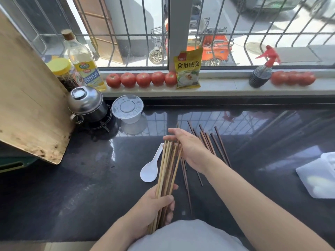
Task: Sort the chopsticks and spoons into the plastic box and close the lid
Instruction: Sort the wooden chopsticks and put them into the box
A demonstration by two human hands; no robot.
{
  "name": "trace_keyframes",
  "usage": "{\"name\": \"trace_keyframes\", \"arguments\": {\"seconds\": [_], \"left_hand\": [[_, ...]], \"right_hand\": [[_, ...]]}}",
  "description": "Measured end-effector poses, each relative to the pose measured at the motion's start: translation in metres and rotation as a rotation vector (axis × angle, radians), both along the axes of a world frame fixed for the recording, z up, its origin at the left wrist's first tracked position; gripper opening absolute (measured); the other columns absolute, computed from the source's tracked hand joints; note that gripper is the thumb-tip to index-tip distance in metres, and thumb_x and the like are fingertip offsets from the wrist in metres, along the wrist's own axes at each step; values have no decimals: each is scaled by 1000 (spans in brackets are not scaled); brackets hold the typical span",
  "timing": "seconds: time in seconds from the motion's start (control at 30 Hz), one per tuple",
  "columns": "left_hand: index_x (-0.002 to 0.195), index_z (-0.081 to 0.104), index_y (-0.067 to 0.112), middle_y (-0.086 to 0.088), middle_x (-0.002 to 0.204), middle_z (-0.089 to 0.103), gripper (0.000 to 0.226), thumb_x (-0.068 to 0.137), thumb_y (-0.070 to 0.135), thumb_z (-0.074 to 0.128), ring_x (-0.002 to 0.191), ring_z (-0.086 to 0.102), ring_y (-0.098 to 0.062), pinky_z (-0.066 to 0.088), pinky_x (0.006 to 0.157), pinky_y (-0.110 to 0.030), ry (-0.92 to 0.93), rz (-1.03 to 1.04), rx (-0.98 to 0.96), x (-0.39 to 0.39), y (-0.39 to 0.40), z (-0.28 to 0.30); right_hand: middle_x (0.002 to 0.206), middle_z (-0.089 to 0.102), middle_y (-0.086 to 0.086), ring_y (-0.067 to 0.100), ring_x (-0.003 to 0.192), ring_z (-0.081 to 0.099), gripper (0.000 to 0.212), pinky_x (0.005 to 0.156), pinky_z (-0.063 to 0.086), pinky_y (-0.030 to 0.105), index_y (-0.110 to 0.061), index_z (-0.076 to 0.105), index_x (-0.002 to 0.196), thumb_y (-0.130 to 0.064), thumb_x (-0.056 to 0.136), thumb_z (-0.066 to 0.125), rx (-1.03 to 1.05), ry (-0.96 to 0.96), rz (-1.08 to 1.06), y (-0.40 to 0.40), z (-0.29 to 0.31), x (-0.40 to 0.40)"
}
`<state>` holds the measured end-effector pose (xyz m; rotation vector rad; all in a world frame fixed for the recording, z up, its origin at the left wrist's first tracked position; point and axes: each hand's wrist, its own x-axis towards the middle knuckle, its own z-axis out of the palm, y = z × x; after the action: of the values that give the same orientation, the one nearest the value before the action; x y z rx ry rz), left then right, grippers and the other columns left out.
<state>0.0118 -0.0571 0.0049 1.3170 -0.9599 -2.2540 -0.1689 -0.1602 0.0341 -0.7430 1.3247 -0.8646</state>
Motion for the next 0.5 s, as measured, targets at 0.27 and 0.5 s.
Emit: {"name": "trace_keyframes", "arguments": {"seconds": [0.27,0.5], "left_hand": [[113,56,34,4,71,49,24,93,24,64,55,46,-17,45,58,-32,-308,-215,-300,5,1,-5],[88,48,12,0,60,39,15,98,20,56,48,31,-20,27,46,-28,-384,11,-161,8,9,-12]], "right_hand": [[131,67,-4,10,107,65,71,101,50,37,-19,67,131,-67,101,24,-4,373,314,-23,20,0],[99,75,0,19,96,71,47,93,57,40,-17,71,102,-49,105,38,11,172,58,-22,-14,5]]}}
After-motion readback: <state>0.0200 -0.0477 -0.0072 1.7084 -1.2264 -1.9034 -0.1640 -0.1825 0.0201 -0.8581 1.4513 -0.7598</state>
